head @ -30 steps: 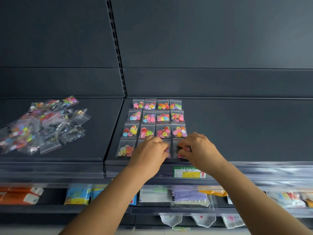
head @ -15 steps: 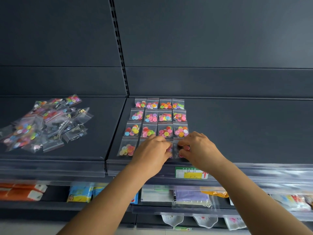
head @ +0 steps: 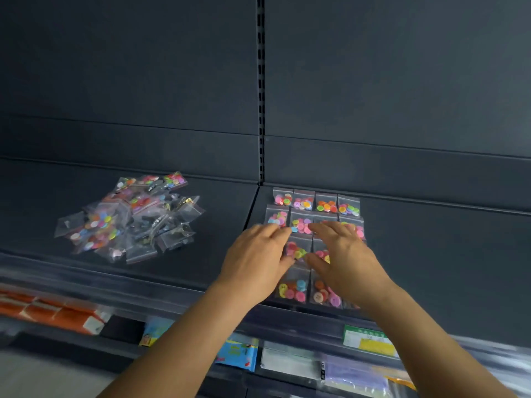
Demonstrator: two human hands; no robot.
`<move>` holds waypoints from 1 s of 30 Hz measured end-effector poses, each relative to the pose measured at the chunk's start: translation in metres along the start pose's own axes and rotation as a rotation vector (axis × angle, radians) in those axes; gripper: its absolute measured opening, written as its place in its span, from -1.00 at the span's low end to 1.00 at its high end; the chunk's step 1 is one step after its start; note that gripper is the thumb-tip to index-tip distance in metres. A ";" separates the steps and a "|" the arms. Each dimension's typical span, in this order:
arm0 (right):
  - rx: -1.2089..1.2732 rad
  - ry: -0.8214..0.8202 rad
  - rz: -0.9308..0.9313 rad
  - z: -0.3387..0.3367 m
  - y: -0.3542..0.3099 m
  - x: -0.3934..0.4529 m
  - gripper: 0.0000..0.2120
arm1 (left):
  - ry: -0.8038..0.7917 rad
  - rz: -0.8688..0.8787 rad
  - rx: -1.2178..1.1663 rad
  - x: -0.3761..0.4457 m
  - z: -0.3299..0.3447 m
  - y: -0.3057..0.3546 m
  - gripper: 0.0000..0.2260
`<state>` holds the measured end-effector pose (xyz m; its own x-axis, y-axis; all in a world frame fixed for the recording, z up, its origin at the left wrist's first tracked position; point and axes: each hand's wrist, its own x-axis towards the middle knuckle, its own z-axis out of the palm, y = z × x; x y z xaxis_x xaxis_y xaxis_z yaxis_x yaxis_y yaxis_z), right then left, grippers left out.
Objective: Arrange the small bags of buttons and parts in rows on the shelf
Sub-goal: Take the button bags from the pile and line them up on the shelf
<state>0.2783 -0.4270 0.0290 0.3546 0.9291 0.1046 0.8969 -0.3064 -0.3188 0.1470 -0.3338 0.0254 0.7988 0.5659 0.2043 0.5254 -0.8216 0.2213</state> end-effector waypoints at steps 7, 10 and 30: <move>0.035 -0.006 -0.082 0.017 -0.060 0.063 -0.36 | 0.014 -0.090 0.055 0.008 -0.030 -0.081 -0.48; 0.044 -0.019 -0.106 0.029 -0.084 0.091 -0.38 | 0.013 -0.128 0.073 0.011 -0.037 -0.116 -0.49; 0.122 -0.133 -0.092 0.115 -0.202 0.250 -0.51 | -0.073 -0.353 0.061 0.064 -0.051 -0.345 -0.57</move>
<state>0.1553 -0.1094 0.0112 0.2278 0.9736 0.0160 0.8824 -0.1994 -0.4262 0.0018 -0.0104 0.0110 0.5823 0.8110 0.0567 0.7875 -0.5801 0.2081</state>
